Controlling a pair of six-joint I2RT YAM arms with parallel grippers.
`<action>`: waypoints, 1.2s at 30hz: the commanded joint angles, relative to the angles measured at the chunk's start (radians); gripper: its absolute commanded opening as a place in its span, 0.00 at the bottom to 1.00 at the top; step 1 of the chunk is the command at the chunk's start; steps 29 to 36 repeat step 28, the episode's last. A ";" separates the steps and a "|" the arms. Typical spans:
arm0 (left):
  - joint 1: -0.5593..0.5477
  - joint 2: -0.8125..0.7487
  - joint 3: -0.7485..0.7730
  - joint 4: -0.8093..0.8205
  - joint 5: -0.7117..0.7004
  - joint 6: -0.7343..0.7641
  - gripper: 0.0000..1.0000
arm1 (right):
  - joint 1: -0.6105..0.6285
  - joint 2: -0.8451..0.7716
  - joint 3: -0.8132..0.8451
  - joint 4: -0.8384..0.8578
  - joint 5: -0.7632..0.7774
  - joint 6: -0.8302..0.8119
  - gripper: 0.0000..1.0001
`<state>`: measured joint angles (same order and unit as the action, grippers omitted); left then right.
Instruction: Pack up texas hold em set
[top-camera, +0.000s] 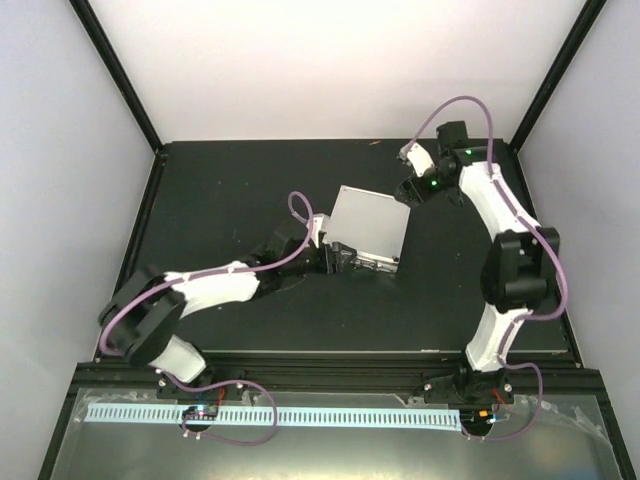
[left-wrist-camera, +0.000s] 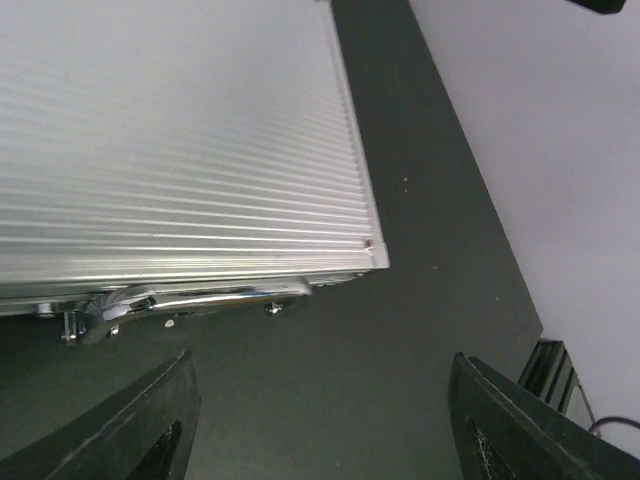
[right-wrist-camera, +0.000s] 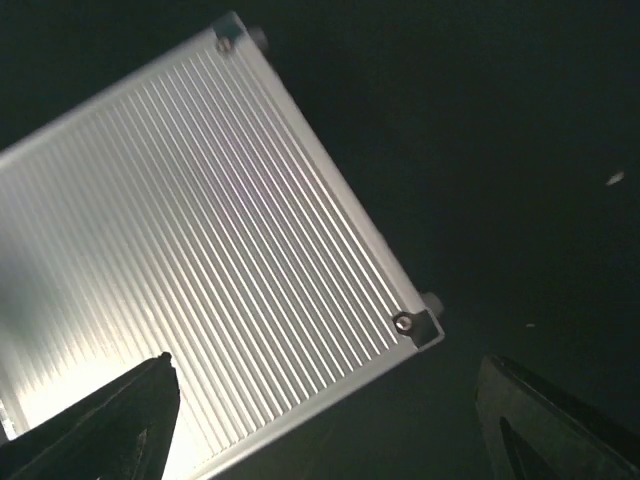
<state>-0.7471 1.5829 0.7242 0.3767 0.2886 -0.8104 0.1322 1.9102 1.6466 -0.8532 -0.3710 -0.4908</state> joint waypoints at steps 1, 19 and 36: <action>0.008 -0.169 0.066 -0.412 -0.122 0.232 0.72 | -0.022 -0.155 -0.005 -0.068 -0.026 -0.009 0.85; 0.233 -0.387 0.368 -0.910 -0.590 0.587 0.99 | -0.054 -0.729 -0.514 0.332 0.147 0.392 1.00; 0.266 -0.381 0.410 -0.922 -0.604 0.567 0.99 | -0.055 -0.770 -0.566 0.358 0.090 0.427 1.00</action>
